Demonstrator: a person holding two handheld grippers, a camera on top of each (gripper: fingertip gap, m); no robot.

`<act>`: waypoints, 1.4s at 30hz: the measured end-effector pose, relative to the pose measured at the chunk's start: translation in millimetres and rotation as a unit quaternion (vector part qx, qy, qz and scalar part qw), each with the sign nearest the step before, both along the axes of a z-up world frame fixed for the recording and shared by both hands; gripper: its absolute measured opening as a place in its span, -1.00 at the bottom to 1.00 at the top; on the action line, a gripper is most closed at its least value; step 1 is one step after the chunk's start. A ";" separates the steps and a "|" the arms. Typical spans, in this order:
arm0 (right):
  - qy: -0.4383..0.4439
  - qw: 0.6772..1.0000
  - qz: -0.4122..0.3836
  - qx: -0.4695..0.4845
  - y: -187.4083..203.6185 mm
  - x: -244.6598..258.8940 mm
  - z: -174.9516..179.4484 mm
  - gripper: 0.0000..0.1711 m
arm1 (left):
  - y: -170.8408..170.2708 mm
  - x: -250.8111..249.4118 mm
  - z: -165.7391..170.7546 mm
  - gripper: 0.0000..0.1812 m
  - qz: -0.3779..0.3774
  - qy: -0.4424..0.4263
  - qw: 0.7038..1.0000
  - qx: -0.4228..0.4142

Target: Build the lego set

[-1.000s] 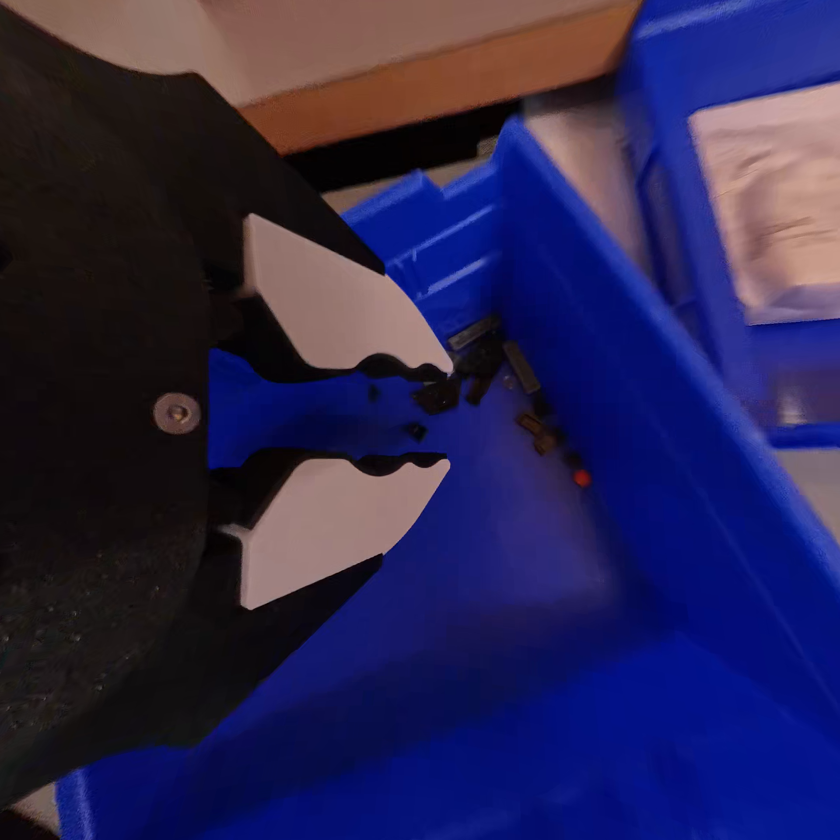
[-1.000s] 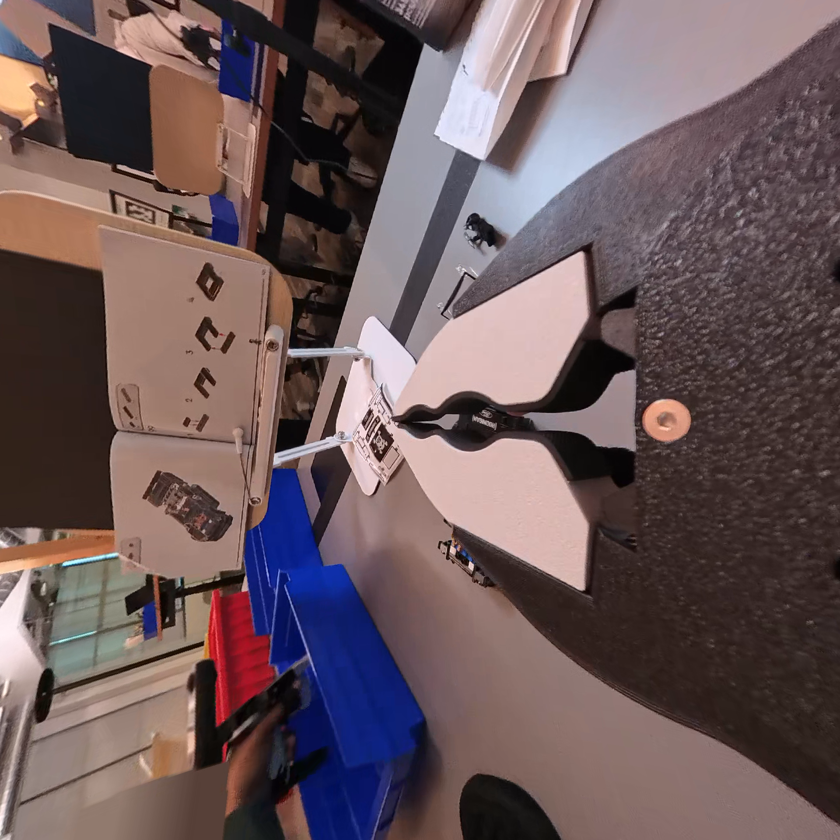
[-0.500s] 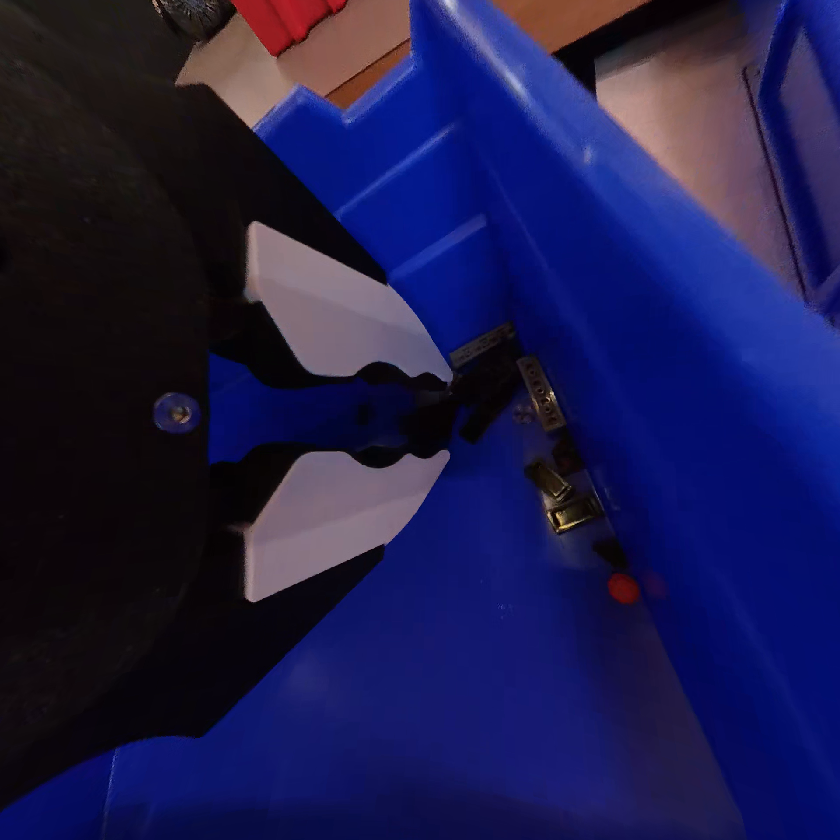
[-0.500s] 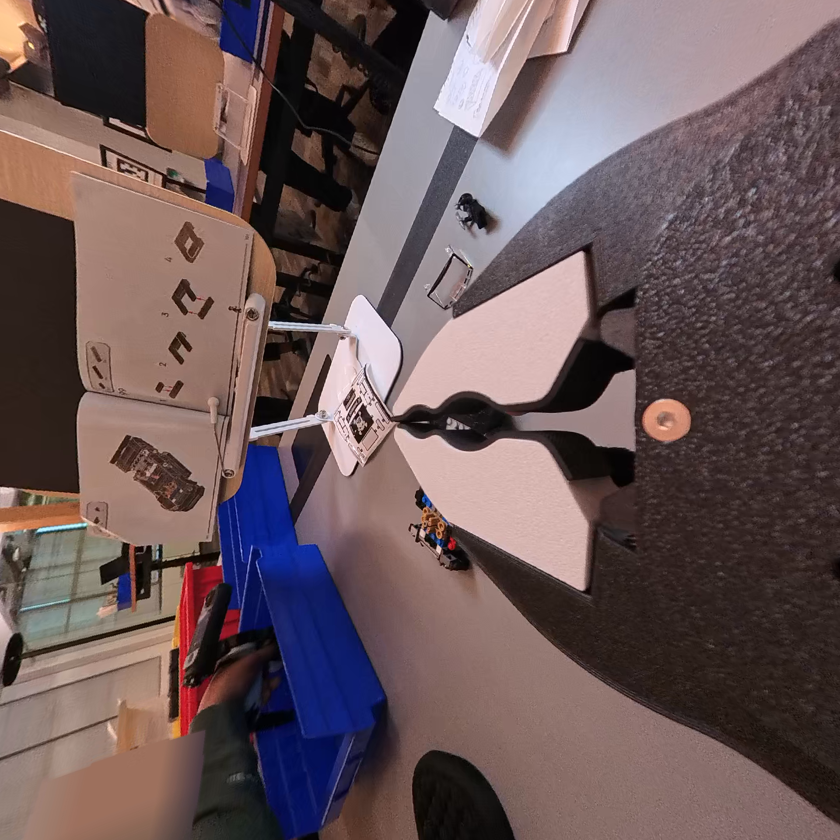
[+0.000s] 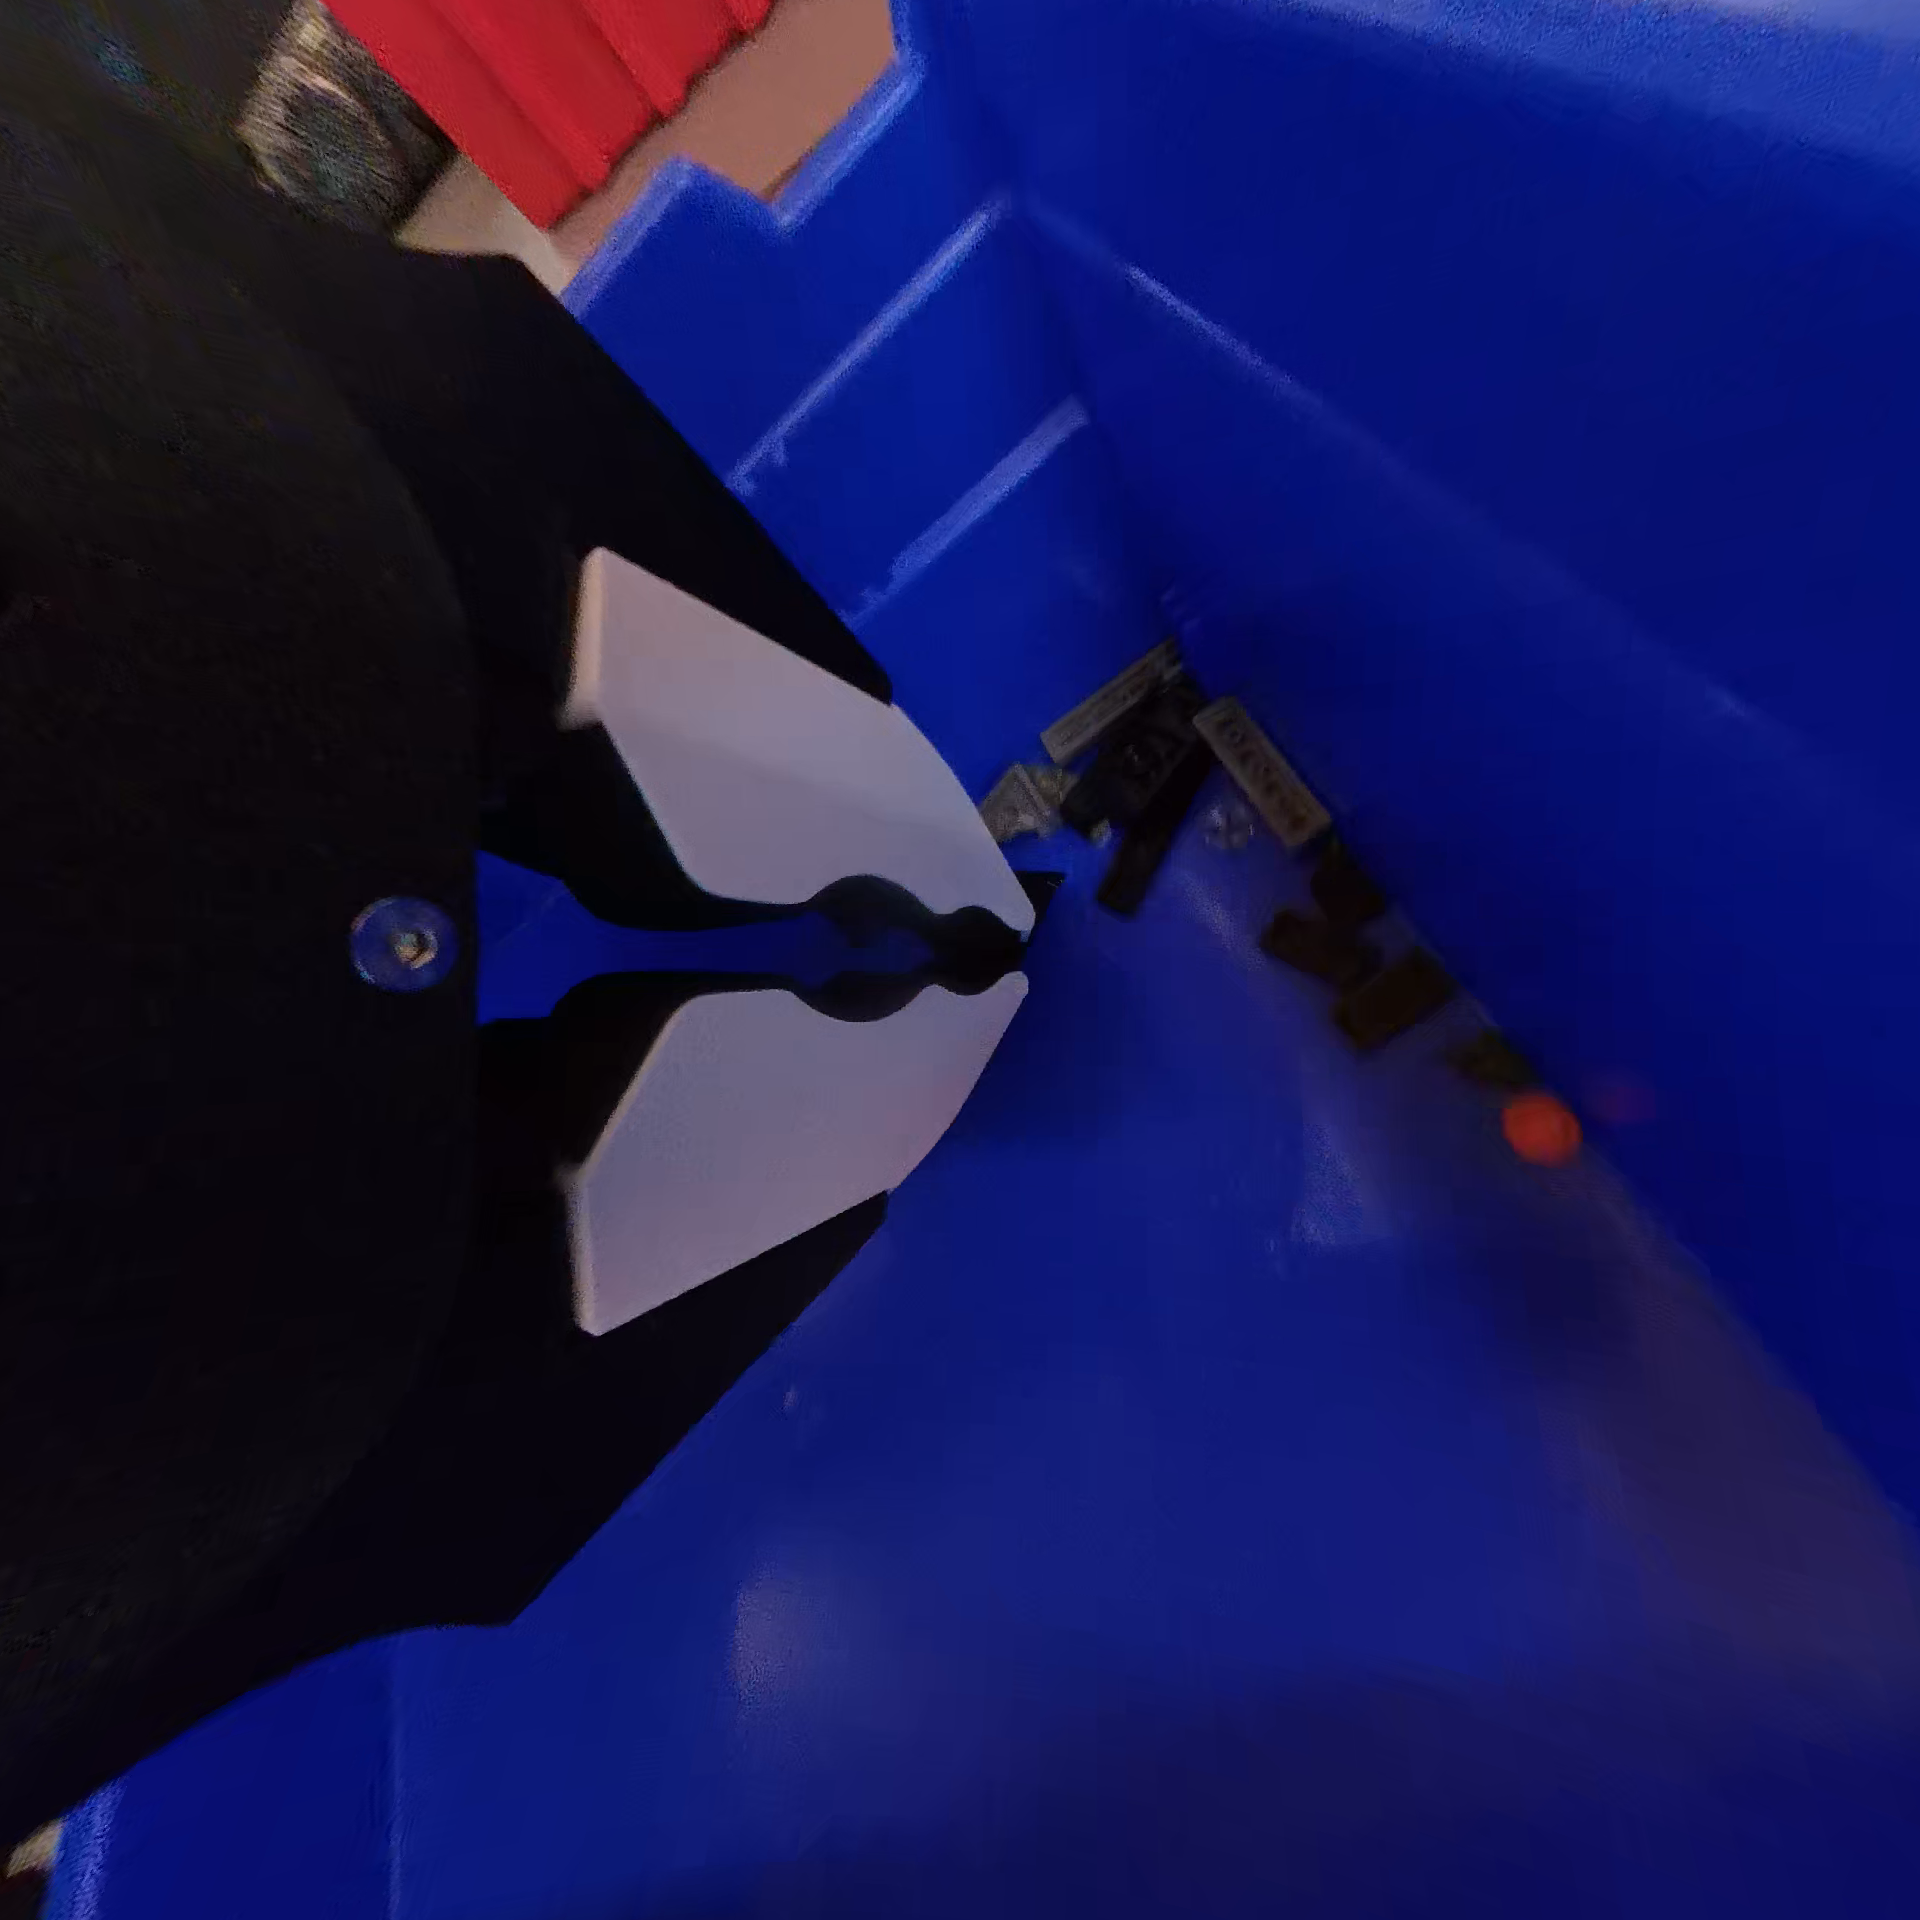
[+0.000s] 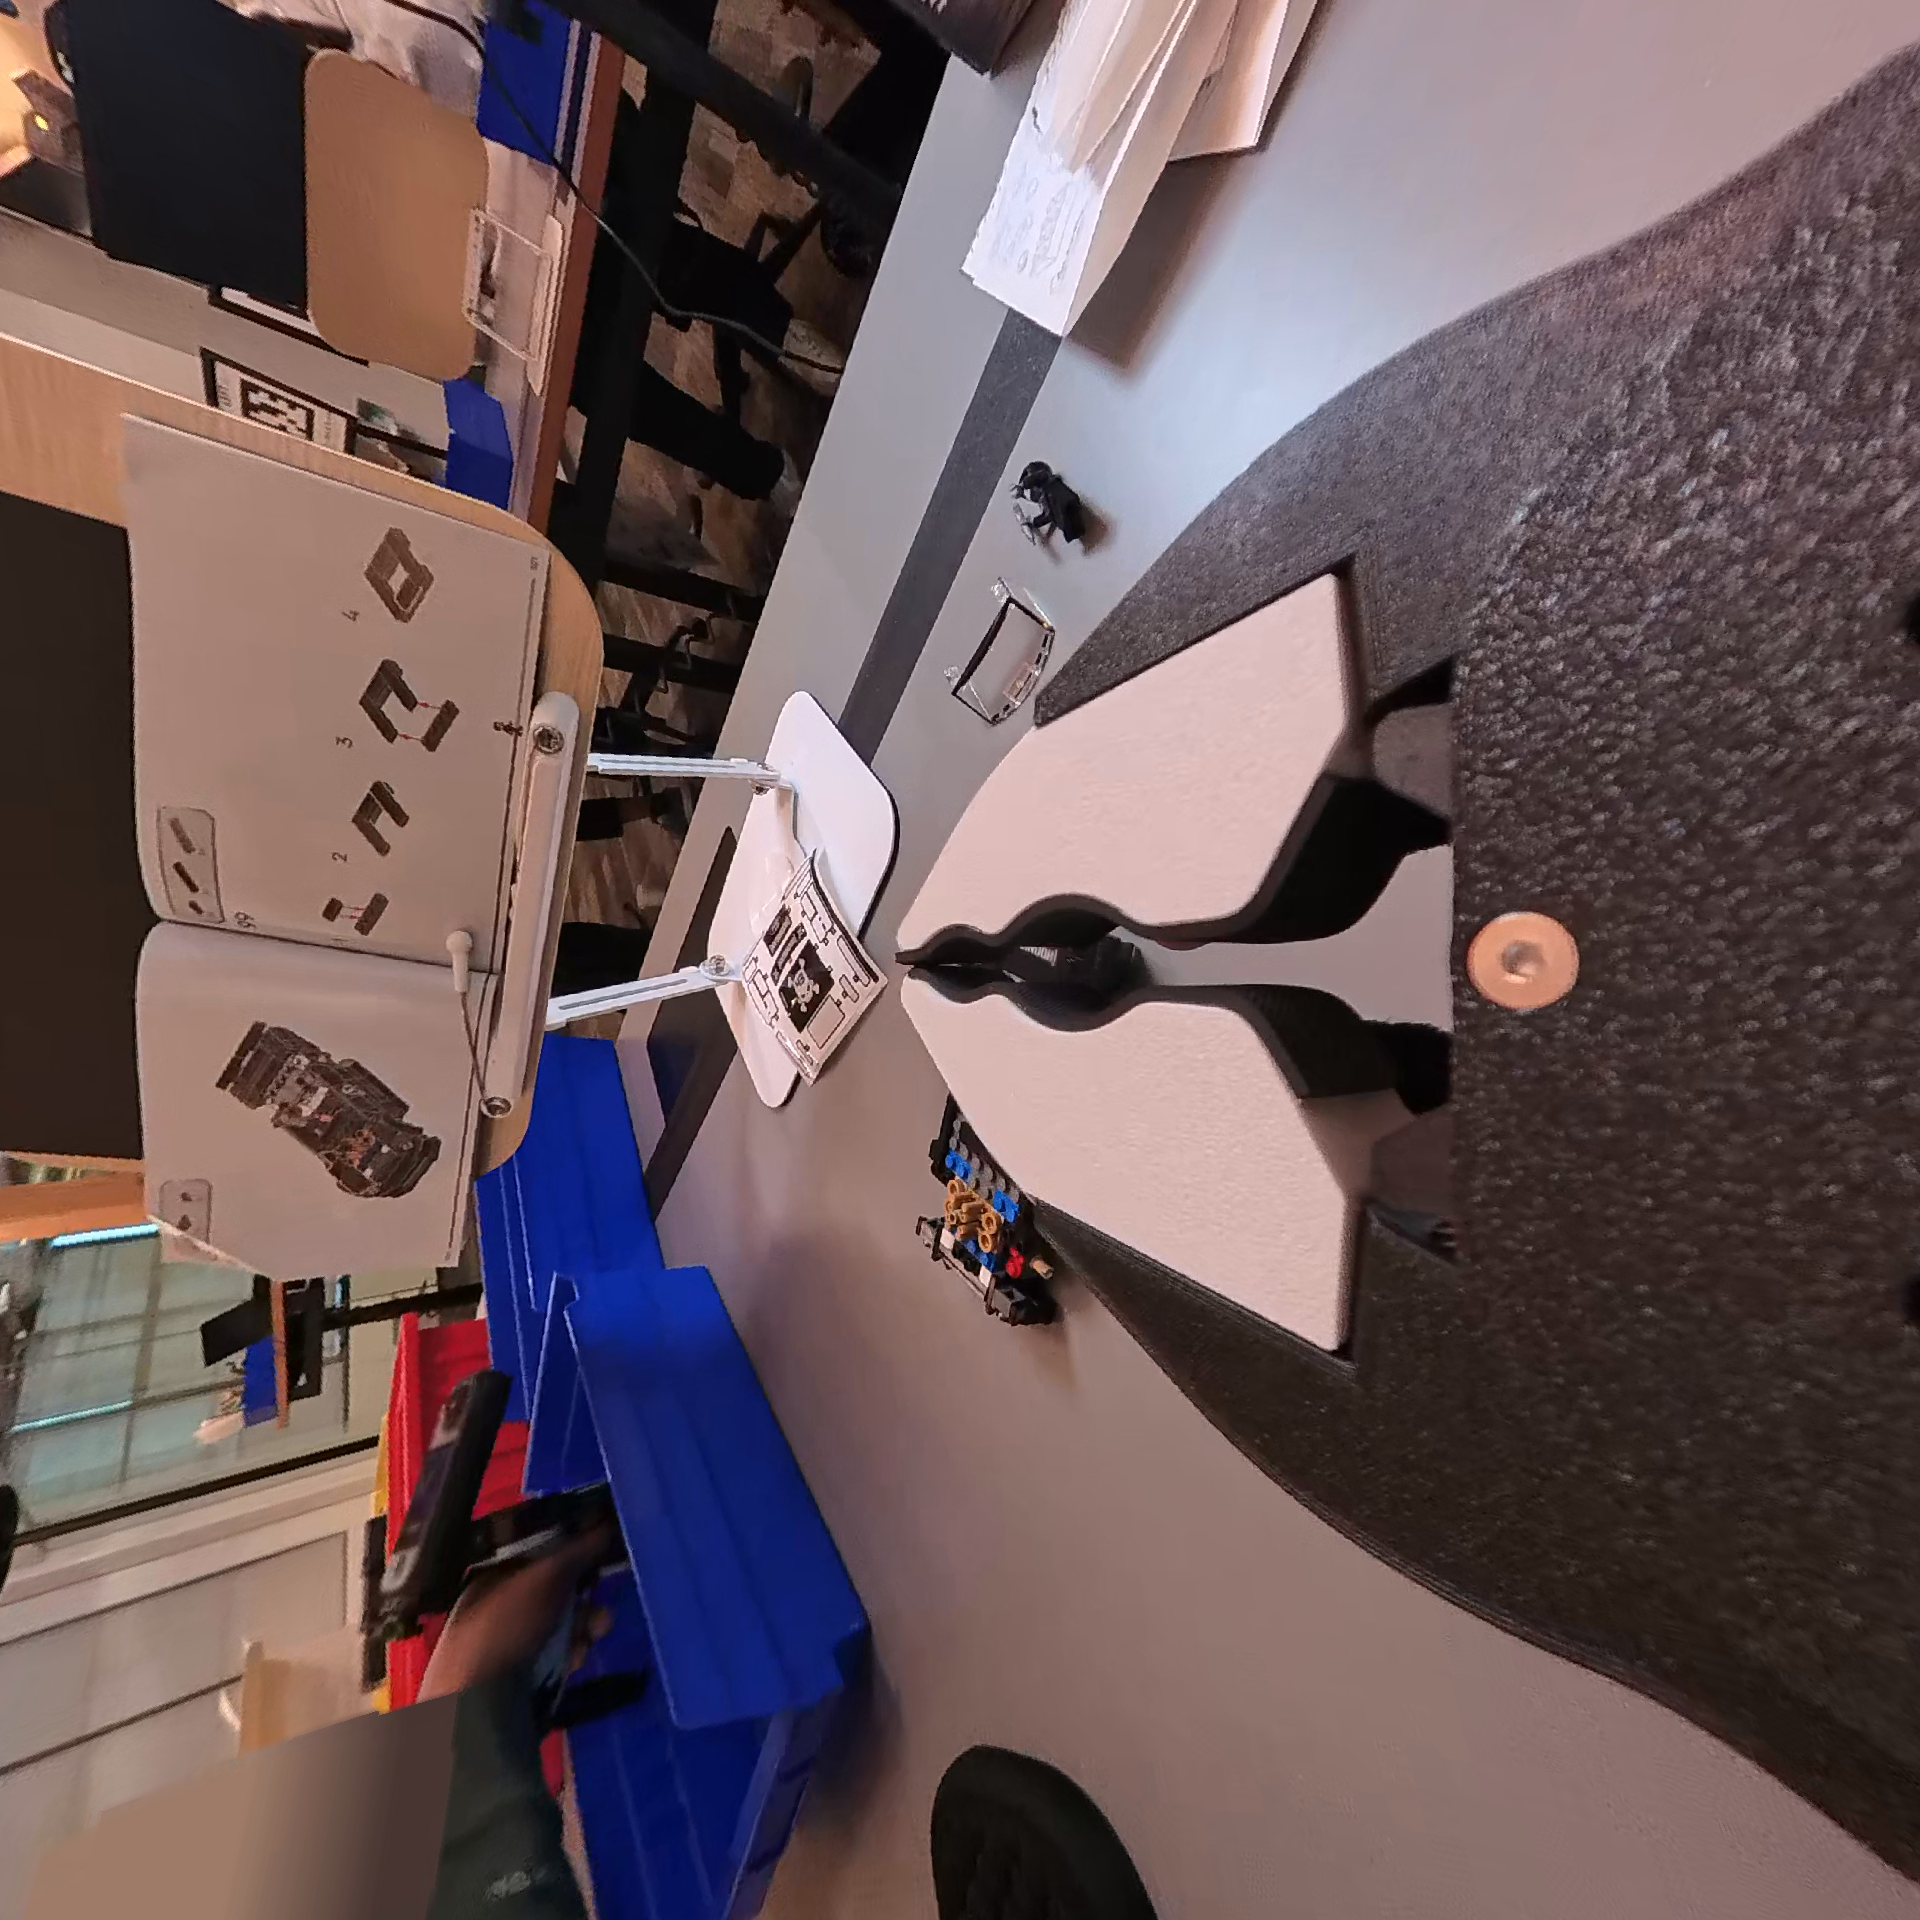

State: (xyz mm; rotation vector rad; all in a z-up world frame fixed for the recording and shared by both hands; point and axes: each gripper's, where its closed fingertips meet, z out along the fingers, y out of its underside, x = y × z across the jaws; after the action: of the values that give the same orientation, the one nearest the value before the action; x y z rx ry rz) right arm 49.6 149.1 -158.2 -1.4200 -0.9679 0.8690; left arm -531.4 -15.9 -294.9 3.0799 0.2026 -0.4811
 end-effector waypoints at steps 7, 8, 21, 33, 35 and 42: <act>-0.012 1.000 0.004 0.001 -2.9 -5.7 -6.0 -1.00 | 19.4 49.9 37.9 -0.98 -0.067 -0.073 0.987 0.124; -0.016 1.000 0.003 0.003 -3.0 -6.3 -7.2 -1.00 | 21.4 56.9 44.5 -0.98 -0.072 -0.085 0.983 0.146; -0.048 0.998 0.007 0.027 -12.4 -17.1 -15.0 -1.00 | 16.0 156.6 73.3 -0.92 -0.070 -0.459 0.829 0.312; -0.073 0.997 0.006 0.030 -12.7 -23.5 -26.7 -1.00 | 18.4 85.7 48.4 -0.79 -0.031 -0.253 0.921 0.294; -0.079 0.996 0.005 0.034 -12.5 -24.6 -28.0 -1.00 | 18.5 59.3 52.9 -0.79 -0.037 -0.168 0.942 0.289; -0.090 0.995 0.008 0.038 -15.5 -28.7 -32.7 -1.00 | 6.1 -1.1 62.1 -0.70 -0.062 0.033 0.979 0.192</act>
State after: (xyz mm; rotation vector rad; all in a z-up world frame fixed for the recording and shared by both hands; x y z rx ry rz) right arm 20.9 133.6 -190.9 -1.4450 -1.1384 0.7176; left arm -532.5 -9.8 -232.8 3.4727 0.1158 -0.6154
